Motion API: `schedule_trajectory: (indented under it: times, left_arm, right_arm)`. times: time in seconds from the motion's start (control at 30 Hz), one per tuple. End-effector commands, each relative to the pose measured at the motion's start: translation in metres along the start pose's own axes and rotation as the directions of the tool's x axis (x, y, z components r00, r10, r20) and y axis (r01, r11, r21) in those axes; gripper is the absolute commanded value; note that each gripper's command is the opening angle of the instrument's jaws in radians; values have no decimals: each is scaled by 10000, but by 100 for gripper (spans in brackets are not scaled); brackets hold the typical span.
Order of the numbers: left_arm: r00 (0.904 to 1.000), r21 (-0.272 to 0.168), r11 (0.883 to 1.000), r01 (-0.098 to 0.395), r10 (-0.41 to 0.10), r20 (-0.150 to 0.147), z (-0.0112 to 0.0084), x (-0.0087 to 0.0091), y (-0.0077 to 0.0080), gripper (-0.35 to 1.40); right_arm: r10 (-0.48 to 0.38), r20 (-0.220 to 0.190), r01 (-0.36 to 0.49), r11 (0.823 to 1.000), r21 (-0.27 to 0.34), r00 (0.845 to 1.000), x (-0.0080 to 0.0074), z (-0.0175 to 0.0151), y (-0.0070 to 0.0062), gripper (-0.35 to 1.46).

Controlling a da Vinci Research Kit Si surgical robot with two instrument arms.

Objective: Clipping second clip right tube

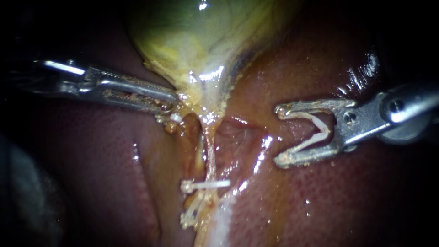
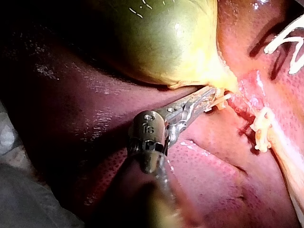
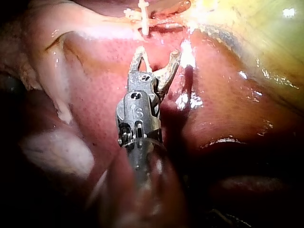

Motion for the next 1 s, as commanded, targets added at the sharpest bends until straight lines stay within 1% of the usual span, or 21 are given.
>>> schedule_trajectory:
  times: [0.03, 0.1, 0.2, 0.23, 0.33, 0.4, 0.5, 0.63, 0.77, 0.9, 1.0]
  left_arm:
    - [10000, -52, 10000, 7, -7, 26, -5, 2, 2, -35]
    - [10000, -47, 10000, 23, -23, 13, -14, 6, 3, -35]
    - [9999, 47, 9999, 94, -94, -65, -39, 15, 11, -35]
    - [9998, 117, 9998, 135, -134, -116, -51, 19, 17, -35]
    - [9993, 288, 9991, 304, -299, -203, -77, 29, 32, -35]
    - [9994, 353, 9990, 258, -250, -248, -88, 35, 40, -35]
    - [9993, 354, 9992, 206, -195, -319, -91, 38, 49, -35]
    - [9992, 407, 9990, 209, -195, -346, -86, 36, 52, -35]
    - [9992, 409, 9990, 203, -189, -346, -86, 35, 51, -35]
    - [9992, 409, 9990, 204, -190, -346, -86, 36, 52, -35]
    - [9992, 411, 9989, 205, -191, -347, -86, 36, 52, -35]
  right_arm:
    - [5, -1, -5, 10000, 34, 10000, 0, 0, 0, 50]
    - [9, -32, -9, 10000, 62, 10000, 0, 0, 0, 50]
    - [14, -63, -14, 10000, 89, 10000, 0, 0, 0, 50]
    - [15, -65, -14, 9999, 118, 10000, 0, 0, 0, 50]
    - [22, -94, -21, 9999, 112, 10000, 0, 1, 0, 50]
    - [31, -127, -28, 9999, 167, 9999, 1, 1, 1, 50]
    - [57, -278, -51, 9997, 220, 9996, 4, 2, 0, 50]
    - [48, -519, -31, 9995, 329, 9986, 12, 9, -2, 50]
    - [859, -696, -815, 9946, 650, 9939, 21, 27, -2, 49]
    - [1940, -970, -1854, 9784, 913, 9762, 27, 51, 0, 48]
    - [2446, -992, -2341, 9663, 1065, 9645, 29, 68, 1, 48]
